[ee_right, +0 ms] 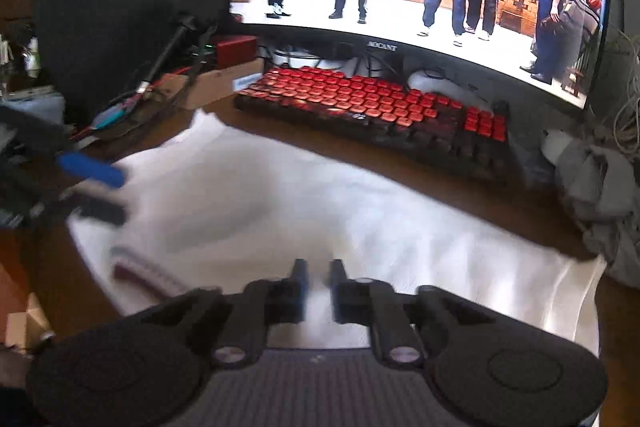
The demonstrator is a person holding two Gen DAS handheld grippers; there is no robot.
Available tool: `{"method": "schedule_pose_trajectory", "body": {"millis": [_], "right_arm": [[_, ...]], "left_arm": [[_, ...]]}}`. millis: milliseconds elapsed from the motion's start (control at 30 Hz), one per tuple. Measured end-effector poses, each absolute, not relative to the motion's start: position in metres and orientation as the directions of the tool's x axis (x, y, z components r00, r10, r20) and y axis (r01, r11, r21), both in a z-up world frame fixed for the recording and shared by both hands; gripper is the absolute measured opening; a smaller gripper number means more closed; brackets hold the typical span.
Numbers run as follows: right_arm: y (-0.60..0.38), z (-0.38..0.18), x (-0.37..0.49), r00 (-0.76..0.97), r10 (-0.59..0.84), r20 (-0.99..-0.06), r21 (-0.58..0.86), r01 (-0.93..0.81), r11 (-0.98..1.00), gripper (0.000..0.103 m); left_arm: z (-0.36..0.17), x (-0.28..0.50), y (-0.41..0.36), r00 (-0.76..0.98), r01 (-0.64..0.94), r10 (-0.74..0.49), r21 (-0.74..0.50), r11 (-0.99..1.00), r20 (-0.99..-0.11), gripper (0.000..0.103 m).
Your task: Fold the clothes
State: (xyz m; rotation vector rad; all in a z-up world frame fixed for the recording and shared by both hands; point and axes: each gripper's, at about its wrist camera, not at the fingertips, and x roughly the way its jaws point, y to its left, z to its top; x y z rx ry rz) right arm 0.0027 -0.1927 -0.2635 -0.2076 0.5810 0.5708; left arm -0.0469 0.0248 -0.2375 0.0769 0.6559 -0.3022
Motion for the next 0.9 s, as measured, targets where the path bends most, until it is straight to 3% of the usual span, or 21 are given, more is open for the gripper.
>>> {"method": "schedule_pose_trajectory", "body": {"millis": [233, 300, 367, 433, 600, 767, 900], "right_arm": [[-0.213, -0.263, -0.036, 0.697, 0.450, -0.559, 0.040, -0.519, 0.854, 0.010], [-0.217, -0.260, -0.035, 0.712, 0.446, -0.542, 0.052, -0.502, 0.863, 0.010], [-0.218, -0.256, -0.030, 0.730, 0.449, -0.516, 0.048, -0.498, 0.866, 0.009], [-0.216, -0.250, -0.019, 0.740, 0.449, -0.501, 0.034, -0.502, 0.864, 0.005], [-0.201, -0.239, 0.026, 0.728, 0.473, -0.497, 0.014, -0.537, 0.843, 0.005], [-0.180, -0.242, 0.073, 0.685, 0.470, -0.557, -0.007, -0.570, 0.822, 0.004], [-0.185, -0.257, 0.063, 0.637, 0.480, -0.603, -0.003, -0.603, 0.797, 0.004]], "left_arm": [[-0.229, 0.004, -0.011, 0.730, 0.423, -0.388, -0.074, 0.903, -0.562, 0.041], [-0.231, 0.020, -0.026, 0.718, 0.457, -0.411, -0.066, 0.887, -0.562, 0.033], [-0.237, 0.029, -0.040, 0.701, 0.472, -0.403, -0.040, 0.881, -0.588, 0.014], [-0.245, 0.028, -0.049, 0.686, 0.492, -0.394, -0.008, 0.870, -0.611, 0.006], [-0.250, -0.003, -0.045, 0.655, 0.522, -0.419, -0.025, 0.853, -0.629, 0.006], [-0.248, -0.035, -0.034, 0.641, 0.509, -0.424, -0.059, 0.859, -0.640, 0.006], [-0.242, -0.042, -0.025, 0.652, 0.486, -0.420, -0.077, 0.870, -0.632, 0.006]]}}
